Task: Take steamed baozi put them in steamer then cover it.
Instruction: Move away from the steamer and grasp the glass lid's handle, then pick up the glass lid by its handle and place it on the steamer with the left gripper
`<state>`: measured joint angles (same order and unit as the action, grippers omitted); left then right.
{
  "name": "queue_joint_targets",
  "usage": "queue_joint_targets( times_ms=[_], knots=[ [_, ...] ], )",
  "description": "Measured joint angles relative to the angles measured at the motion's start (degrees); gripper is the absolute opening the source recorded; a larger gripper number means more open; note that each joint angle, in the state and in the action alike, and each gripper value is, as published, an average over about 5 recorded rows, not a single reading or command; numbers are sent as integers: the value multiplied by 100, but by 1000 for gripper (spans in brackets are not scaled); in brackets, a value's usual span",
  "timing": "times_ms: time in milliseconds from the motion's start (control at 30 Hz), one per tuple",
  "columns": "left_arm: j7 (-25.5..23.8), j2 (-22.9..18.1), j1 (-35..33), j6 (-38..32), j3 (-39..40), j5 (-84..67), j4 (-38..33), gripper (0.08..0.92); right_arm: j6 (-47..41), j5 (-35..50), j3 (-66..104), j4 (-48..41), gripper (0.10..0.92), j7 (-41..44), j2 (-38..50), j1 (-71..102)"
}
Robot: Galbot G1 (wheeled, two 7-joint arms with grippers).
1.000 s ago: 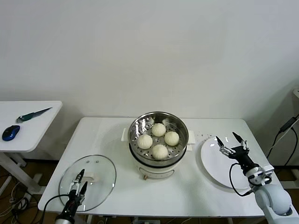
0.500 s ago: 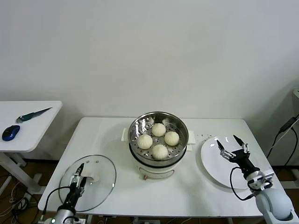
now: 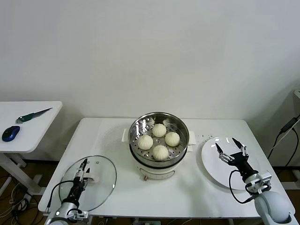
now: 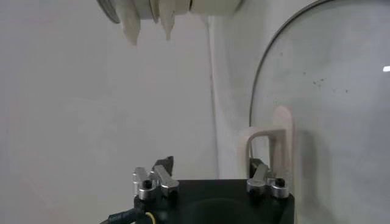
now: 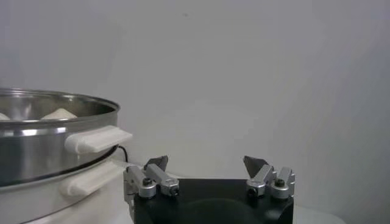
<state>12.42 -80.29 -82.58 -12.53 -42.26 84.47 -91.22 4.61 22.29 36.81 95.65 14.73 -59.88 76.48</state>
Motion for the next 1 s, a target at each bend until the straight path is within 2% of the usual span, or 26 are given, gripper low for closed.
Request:
queue_joint_targets(
  times_ms=[567, 667, 1000],
  knots=[
    [-160, 121, -78, 32, 30, -371, -172, 184, 64, -215, -10, -173, 823, 53, -97, -127],
    [-212, 177, -176, 119, 36, -492, -385, 149, 74, -230, 2, -203, 823, 59, -87, -152],
    [-383, 504, -654, 806, 170, -906, -1561, 150, 92, -258, 35, -337, 823, 64, -42, -270]
  ],
)
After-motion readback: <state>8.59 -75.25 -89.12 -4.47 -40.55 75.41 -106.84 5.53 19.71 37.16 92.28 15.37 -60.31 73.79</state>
